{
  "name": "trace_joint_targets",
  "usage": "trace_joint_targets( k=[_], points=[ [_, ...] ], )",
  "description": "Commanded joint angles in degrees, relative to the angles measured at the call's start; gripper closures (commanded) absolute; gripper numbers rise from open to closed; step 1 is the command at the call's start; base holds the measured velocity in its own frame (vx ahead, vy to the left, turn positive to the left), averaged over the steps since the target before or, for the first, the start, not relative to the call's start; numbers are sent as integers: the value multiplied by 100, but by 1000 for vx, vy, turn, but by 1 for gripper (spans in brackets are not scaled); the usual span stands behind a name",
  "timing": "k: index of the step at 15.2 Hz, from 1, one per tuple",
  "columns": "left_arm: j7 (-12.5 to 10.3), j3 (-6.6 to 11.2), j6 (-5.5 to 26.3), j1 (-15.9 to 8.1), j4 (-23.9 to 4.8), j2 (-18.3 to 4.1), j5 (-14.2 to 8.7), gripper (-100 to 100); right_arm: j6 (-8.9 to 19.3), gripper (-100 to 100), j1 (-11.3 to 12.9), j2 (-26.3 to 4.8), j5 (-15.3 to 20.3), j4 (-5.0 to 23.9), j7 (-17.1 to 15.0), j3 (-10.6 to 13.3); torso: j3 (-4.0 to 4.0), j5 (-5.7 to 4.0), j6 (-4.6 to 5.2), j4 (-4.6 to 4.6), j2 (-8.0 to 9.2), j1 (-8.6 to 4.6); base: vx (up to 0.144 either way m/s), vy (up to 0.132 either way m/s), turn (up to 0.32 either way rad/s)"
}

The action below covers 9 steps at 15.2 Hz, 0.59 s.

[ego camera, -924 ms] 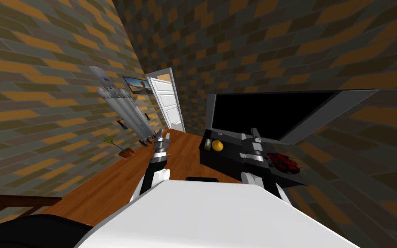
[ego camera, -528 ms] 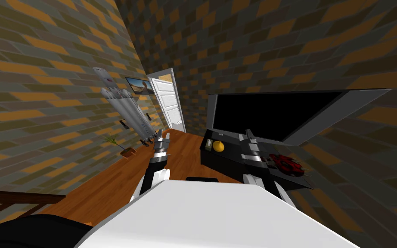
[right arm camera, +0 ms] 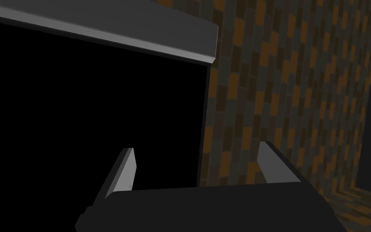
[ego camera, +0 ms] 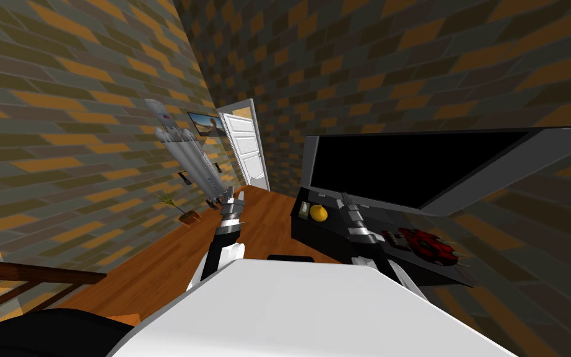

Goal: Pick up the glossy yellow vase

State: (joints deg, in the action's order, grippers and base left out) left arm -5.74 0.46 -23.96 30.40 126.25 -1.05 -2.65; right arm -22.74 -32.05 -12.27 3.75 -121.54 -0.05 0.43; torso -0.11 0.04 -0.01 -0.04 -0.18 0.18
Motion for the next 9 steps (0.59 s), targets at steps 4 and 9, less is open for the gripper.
trace_joint_targets(
  k=[4, 9],
  points=[
    [0, 0, 0, 0, 0, 0, 0, 0, -80, -100, -23, -590, 55, 497, 107, 201, -3, 1, -1, -1, -5, 4, 52, 55, 85],
    [0, 0, 0, 0, 0, 0, 0, 0, -208, -100, -70, -1224, 158, 1162, 282, 534, -5, 2, 0, -2, -9, 7, 65, 64, 97]
  ],
)
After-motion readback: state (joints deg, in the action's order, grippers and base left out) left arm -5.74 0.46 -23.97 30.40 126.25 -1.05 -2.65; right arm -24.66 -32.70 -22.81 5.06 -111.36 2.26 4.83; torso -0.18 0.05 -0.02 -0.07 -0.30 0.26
